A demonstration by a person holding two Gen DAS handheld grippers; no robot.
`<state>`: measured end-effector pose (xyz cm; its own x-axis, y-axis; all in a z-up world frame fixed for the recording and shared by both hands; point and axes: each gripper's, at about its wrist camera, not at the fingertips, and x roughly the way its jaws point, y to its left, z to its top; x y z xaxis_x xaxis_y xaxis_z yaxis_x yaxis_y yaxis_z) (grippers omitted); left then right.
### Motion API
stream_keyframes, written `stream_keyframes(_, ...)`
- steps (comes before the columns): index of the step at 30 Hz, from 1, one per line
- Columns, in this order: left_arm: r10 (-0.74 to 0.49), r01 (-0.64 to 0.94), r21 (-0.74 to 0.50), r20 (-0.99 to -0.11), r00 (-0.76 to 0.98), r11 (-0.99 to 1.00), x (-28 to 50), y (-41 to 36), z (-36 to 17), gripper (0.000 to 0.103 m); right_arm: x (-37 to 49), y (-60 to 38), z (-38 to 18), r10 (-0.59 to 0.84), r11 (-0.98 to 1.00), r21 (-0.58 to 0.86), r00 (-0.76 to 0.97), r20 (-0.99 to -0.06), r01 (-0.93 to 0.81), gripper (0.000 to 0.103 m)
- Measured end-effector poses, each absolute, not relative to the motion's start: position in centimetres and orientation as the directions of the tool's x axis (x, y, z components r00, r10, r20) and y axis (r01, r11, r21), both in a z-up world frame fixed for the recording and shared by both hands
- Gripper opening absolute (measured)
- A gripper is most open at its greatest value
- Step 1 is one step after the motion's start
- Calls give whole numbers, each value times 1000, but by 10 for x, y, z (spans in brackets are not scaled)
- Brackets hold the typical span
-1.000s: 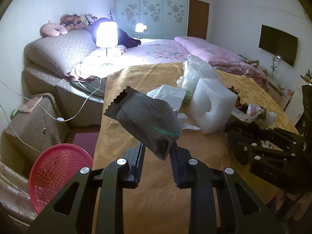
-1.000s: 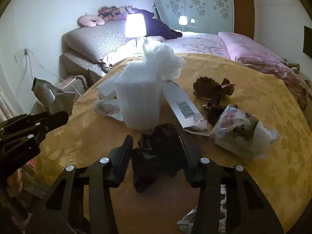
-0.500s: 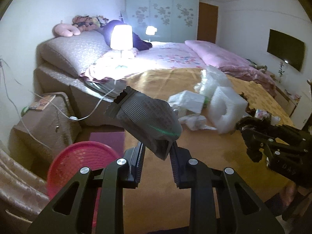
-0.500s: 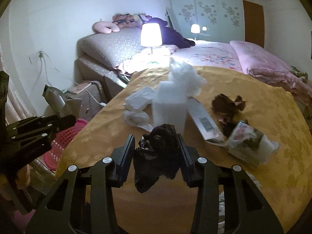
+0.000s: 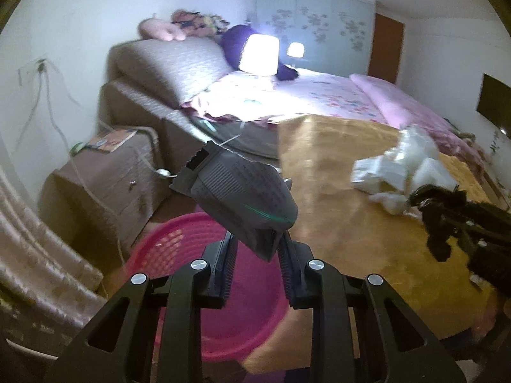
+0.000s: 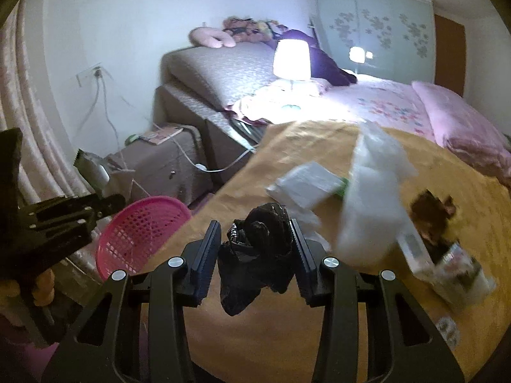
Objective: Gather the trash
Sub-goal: 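Carry grey packet in left tool and black cloth in right tool over wastebasket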
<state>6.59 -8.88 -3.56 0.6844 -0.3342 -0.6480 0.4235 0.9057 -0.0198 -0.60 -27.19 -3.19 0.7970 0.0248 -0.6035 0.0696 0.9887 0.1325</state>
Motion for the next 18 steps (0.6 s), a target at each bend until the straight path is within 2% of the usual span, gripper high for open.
stream_keyframes(18,-192,275,10,-689,698,961,92,-39,-60,24,67,-198,-40,173,984,147,752,-636,-102,42)
